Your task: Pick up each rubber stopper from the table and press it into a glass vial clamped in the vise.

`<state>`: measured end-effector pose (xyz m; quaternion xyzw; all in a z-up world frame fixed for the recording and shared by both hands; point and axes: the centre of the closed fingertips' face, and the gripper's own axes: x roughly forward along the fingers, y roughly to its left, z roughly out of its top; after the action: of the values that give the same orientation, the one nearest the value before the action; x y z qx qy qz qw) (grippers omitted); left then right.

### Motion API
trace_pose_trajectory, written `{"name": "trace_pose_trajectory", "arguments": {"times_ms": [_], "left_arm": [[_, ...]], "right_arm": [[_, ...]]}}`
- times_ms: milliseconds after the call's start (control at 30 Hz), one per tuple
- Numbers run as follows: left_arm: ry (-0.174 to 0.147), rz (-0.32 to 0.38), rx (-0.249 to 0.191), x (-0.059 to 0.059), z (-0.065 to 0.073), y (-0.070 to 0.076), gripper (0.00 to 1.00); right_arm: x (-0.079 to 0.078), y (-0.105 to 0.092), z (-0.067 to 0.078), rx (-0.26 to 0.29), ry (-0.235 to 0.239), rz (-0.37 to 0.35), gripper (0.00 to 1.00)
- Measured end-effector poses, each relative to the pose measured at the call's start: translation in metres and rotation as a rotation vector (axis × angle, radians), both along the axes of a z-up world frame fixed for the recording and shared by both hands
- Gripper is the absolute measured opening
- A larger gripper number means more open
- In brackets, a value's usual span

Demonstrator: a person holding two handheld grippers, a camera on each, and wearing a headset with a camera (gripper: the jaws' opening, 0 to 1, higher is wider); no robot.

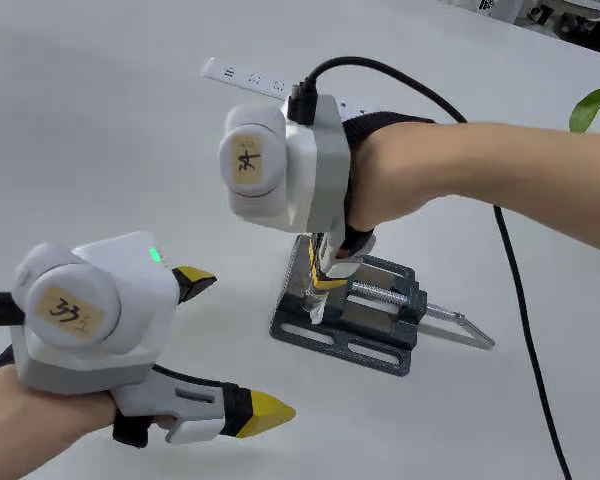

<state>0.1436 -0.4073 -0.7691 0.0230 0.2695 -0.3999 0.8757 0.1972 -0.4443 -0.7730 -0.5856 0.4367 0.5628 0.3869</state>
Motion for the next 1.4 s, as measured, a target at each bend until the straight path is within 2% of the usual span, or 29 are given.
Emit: {"name": "trace_pose_trajectory", "arguments": {"times_ms": [133, 233, 467, 533, 567, 600, 633, 700, 733, 833, 867, 967, 1000, 1067, 1133, 1200, 1233, 1300, 1400], "left_arm": [[-0.013, -0.005, 0.013, 0.002, 0.005, 0.002, 0.91], [-0.017, -0.002, 0.014, 0.003, 0.006, 0.003, 0.91], [-0.021, -0.002, 0.021, 0.005, 0.007, 0.005, 0.91], [-0.021, 0.002, 0.019, 0.006, 0.007, 0.006, 0.91], [-0.022, 0.005, 0.019, 0.006, 0.008, 0.006, 0.91], [-0.022, 0.006, 0.019, 0.006, 0.009, 0.007, 0.91], [-0.022, 0.007, 0.02, 0.007, 0.009, 0.008, 0.91], [-0.022, 0.011, 0.017, 0.008, 0.009, 0.009, 0.91], [-0.021, 0.013, 0.015, 0.008, 0.009, 0.009, 0.91], [-0.021, 0.015, 0.008, 0.009, 0.01, 0.01, 0.93], [-0.017, 0.021, 0.0, 0.009, 0.01, 0.01, 0.94], [-0.017, 0.024, 0.001, 0.009, 0.011, 0.009, 0.94], [-0.018, 0.023, 0.0, 0.009, 0.011, 0.009, 0.94], [-0.018, 0.024, -0.007, 0.01, 0.012, 0.009, 0.95], [-0.025, 0.024, -0.008, 0.012, 0.013, 0.009, 0.95], [-0.025, 0.024, -0.008, 0.013, 0.013, 0.011, 0.96], [-0.026, 0.024, -0.009, 0.013, 0.014, 0.011, 0.96], [-0.029, 0.024, -0.01, 0.014, 0.015, 0.01, 0.96], [-0.031, 0.021, -0.01, 0.014, 0.015, 0.011, 0.97]], "right_arm": [[0.0, -0.001, 0.001, 0.087, 0.018, -0.035, 0.0], [0.0, -0.001, 0.002, 0.129, 0.014, -0.047, 0.0], [0.001, -0.002, 0.005, 0.194, 0.021, -0.081, 0.0], [0.001, -0.004, 0.005, 0.198, 0.019, -0.082, 0.0], [0.008, -0.006, 0.004, 0.194, -0.015, -0.076, 0.0], [0.01, -0.008, 0.005, 0.198, -0.028, -0.064, 0.01], [0.01, -0.009, 0.008, 0.224, -0.014, -0.085, 0.02], [0.002, -0.006, 0.013, 0.317, 0.05, -0.194, 0.08], [0.0, -0.007, 0.016, 0.343, 0.064, -0.215, 0.09], [-0.001, -0.013, 0.021, 0.43, 0.073, -0.259, 0.12], [-0.001, -0.017, 0.021, 0.447, 0.075, -0.291, 0.13], [0.002, -0.025, 0.022, 0.549, 0.084, -0.405, 0.17], [0.001, -0.028, 0.023, 0.57, 0.088, -0.418, 0.19], [-0.003, -0.031, 0.027, 0.658, 0.093, -0.458, 0.23], [-0.006, -0.037, 0.029, 0.713, 0.089, -0.527, 0.26], [-0.007, -0.043, 0.031, 0.758, 0.062, -0.539, 0.3], [-0.013, -0.051, 0.029, 0.752, 0.056, -0.516, 0.33], [-0.013, -0.061, 0.027, 0.771, 0.021, -0.564, 0.4], [-0.015, -0.072, 0.023, 0.809, 0.014, -0.607, 0.45]]}}
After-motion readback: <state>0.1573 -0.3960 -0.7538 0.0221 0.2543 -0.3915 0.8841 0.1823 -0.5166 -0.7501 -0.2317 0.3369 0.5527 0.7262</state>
